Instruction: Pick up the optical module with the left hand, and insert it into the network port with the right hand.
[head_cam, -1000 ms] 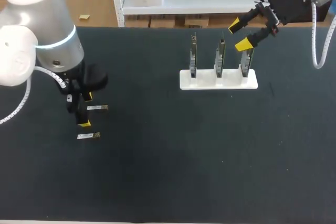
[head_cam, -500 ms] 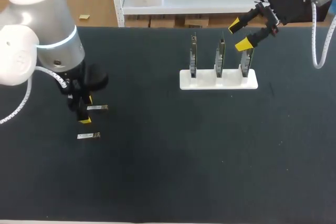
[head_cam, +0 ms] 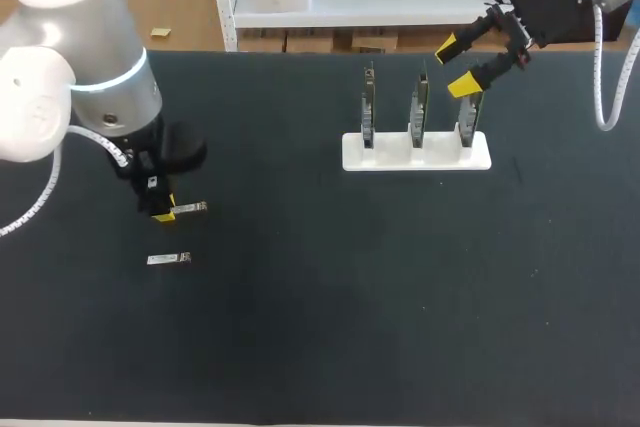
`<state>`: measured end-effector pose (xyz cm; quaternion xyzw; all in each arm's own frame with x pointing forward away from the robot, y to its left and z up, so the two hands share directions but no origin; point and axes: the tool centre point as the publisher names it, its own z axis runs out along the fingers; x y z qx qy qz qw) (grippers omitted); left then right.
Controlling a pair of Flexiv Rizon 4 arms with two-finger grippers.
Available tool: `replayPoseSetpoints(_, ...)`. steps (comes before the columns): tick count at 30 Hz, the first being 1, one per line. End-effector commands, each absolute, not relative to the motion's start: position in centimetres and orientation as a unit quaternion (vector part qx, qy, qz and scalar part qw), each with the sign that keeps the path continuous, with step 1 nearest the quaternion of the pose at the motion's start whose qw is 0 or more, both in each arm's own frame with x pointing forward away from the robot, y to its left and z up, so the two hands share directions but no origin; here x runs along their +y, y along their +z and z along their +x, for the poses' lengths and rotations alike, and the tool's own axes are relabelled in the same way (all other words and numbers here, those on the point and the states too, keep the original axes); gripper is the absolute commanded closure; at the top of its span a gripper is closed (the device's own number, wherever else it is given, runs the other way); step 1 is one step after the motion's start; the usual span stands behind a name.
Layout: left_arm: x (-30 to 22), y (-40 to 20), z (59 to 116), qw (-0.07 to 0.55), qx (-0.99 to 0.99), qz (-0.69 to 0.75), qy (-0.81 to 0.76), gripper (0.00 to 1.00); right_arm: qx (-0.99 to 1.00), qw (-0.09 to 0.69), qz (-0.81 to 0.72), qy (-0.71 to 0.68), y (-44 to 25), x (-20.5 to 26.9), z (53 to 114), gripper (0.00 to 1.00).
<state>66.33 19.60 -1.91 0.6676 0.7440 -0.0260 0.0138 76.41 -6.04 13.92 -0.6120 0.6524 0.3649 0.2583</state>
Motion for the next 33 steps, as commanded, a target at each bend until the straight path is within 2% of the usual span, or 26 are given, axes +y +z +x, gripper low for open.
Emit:
replayPoseSetpoints(1,19.5,-1.9,66.6,0.014,0.743,0.668,-0.027,1.00,0.652,0.258,-0.612,0.365,13.9,-6.0,76.5,0.00)
replayPoseSetpoints(14,19.4,0.4,68.5,0.064,0.775,0.628,-0.035,1.00,0.652,0.258,-0.612,0.365,13.9,-6.0,76.5,0.00)
replayPoseSetpoints(24,19.5,5.7,72.0,0.208,0.821,0.519,-0.118,1.00,0.652,0.258,-0.612,0.365,13.9,-6.0,76.5,0.00)
replayPoseSetpoints(33,17.9,10.8,76.3,0.308,0.833,0.438,-0.140,1.00,0.652,0.258,-0.612,0.365,13.9,-6.0,76.5,0.00)
